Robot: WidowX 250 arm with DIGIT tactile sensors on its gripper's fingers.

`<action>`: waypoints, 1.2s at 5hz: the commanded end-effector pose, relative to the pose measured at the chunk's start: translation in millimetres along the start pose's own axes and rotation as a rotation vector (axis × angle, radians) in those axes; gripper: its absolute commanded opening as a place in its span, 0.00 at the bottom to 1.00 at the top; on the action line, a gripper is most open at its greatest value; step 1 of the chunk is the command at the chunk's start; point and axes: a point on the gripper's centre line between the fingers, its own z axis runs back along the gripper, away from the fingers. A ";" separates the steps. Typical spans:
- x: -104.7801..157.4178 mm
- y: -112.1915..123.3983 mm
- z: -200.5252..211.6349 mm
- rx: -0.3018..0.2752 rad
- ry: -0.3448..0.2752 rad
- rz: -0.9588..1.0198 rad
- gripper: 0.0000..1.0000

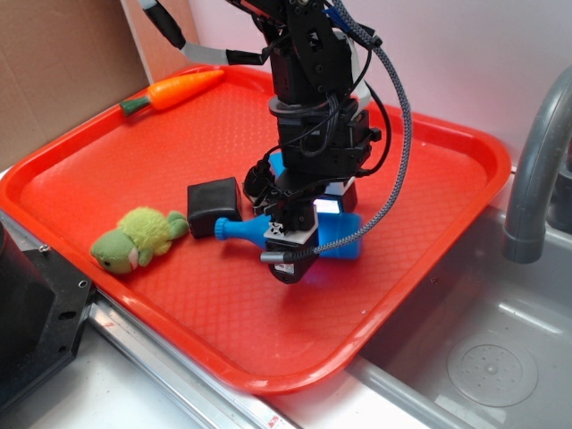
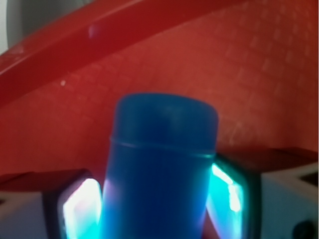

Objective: Grab the blue bottle.

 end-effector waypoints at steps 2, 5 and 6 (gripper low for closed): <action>-71.6 -126.1 86.6 0.009 -0.325 0.563 0.00; -123.6 -81.9 134.9 -0.043 -0.408 1.329 0.00; -125.2 -66.8 132.9 -0.058 -0.383 1.359 0.00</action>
